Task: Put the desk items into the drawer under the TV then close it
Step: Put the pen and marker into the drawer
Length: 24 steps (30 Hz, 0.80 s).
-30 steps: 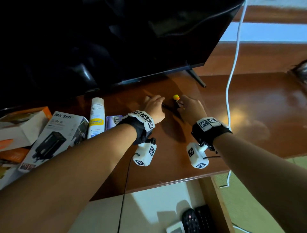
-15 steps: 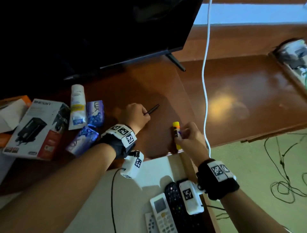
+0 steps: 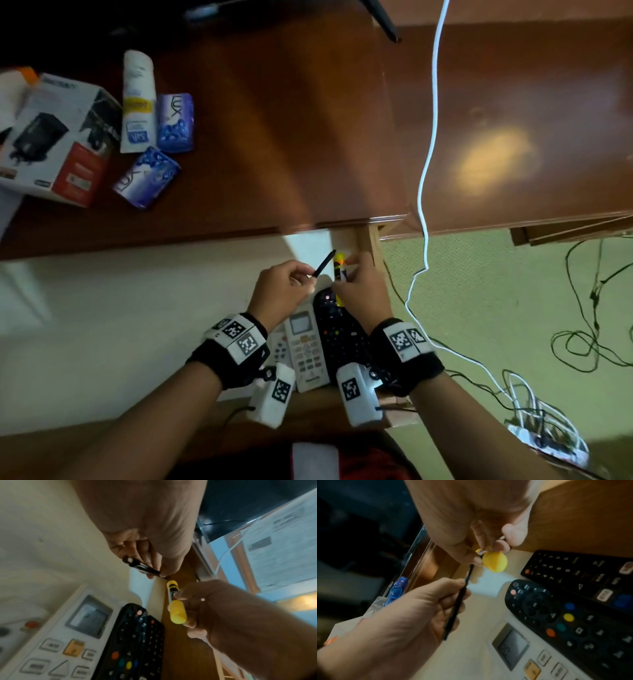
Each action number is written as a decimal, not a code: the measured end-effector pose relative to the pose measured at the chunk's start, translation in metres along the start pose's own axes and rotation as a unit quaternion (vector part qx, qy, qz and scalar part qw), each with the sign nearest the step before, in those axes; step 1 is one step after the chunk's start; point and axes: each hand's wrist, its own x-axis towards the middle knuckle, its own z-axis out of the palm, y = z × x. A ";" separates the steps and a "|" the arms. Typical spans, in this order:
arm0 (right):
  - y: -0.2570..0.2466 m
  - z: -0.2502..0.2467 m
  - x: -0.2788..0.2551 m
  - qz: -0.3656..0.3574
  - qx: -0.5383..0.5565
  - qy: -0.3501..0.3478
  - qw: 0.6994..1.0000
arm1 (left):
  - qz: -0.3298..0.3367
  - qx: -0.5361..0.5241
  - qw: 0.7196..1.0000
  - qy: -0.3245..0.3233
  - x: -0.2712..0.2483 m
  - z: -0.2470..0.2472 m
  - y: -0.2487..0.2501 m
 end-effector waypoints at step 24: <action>-0.013 0.027 0.017 -0.028 -0.266 0.005 0.964 | -0.179 -0.228 0.956 -0.041 0.074 0.045 -0.006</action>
